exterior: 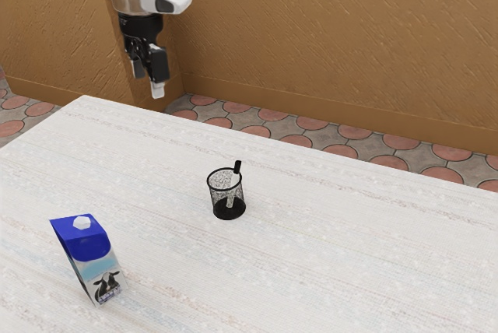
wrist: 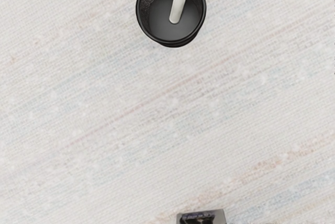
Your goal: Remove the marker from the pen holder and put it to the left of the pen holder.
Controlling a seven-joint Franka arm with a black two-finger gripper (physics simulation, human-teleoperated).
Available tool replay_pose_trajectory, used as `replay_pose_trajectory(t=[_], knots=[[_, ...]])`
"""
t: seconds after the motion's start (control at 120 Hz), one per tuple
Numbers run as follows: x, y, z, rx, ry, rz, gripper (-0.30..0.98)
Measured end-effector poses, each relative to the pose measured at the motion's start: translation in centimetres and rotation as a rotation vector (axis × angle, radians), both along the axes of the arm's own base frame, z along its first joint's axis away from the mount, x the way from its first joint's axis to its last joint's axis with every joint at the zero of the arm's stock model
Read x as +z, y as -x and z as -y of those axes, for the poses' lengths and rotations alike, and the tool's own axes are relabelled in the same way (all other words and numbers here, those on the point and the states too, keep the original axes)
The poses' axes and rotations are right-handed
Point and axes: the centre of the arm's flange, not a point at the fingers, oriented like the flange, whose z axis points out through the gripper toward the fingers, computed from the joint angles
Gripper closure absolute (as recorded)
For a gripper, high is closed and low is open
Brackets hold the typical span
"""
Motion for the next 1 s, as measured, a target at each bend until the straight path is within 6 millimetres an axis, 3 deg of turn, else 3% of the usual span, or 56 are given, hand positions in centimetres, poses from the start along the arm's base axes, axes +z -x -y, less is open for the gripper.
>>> replay_pose_trajectory(t=[0.292, 0.35, 0.408, 0.433, 0.492, 0.533, 0.575, 0.625, 0.85, 0.933, 1.0], knots=[[0.5, 0.3, 0.3, -0.065, 0.004, 0.0, 0.0], [2.3, 1.4, 2.6, -0.174, 0.009, 0.023, 0.0], [2.8, 2.1, 7.3, -0.377, 0.02, 0.029, 0.0], [2.0, 2.1, 10.1, -0.477, 0.028, 0.02, 0.0], [-2.4, 1.4, 16.7, -0.71, 0.034, -0.029, 0.0], [-6.3, 0.2, 19.1, -0.826, 0.045, -0.068, 0.0], [-10.0, -1.0, 19.5, -0.902, 0.051, -0.102, 0.0], [-13.2, -2.2, 19.8, -0.982, 0.061, -0.119, 0.0], [-21.1, -5.4, 20.2, -1.227, 0.128, -0.146, 0.0], [-22.6, -5.9, 20.1, -1.291, 0.145, -0.151, 0.0], [-21.3, -6.5, 19.9, -1.312, 0.144, -0.114, 0.0]])
